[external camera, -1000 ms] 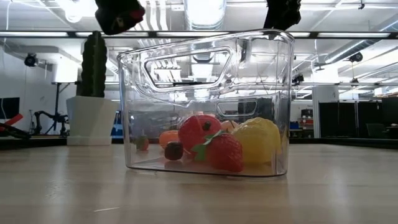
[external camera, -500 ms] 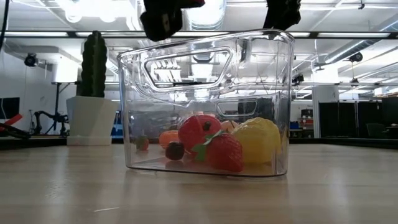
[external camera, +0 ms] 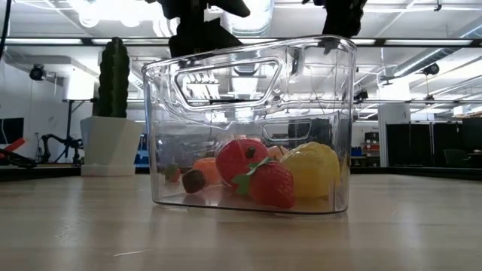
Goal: Pick and placing Produce into tupperware
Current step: Put the red cherry into the transparent bin
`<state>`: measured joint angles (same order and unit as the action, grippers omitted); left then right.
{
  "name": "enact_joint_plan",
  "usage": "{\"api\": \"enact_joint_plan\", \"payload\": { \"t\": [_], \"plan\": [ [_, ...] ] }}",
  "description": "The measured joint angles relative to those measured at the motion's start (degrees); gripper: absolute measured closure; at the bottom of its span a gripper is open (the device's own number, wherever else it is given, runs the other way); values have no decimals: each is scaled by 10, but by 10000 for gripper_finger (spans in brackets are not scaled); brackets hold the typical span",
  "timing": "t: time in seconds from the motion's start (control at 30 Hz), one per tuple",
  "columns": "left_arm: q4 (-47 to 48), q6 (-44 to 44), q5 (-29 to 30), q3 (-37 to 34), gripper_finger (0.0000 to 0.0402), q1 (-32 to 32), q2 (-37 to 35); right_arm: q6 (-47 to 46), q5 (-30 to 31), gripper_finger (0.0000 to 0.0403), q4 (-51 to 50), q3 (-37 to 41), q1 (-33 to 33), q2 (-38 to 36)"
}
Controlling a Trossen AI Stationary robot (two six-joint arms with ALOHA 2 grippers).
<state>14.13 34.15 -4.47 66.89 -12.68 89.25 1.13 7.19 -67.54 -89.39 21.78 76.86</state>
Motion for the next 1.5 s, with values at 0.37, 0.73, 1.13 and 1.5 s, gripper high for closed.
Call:
{"api": "enact_joint_plan", "payload": {
  "t": [0.37, 0.73, 1.13, 1.5],
  "plan": [
    [141, 15, 6, 1, 198, 28, -41, -66, 24, 74, 8, 16, 0, 10],
    [398, 15, 143, -7, 198, 67, -116, -9, -122, 74, 20, 23, 28, 190],
    [435, 30, 150, -93, 198, 80, -118, 39, -151, 74, 87, 23, 27, 334],
    [414, 30, 126, -164, 198, 82, -126, 238, -150, 74, 169, 23, -2, 367]
  ]
}}
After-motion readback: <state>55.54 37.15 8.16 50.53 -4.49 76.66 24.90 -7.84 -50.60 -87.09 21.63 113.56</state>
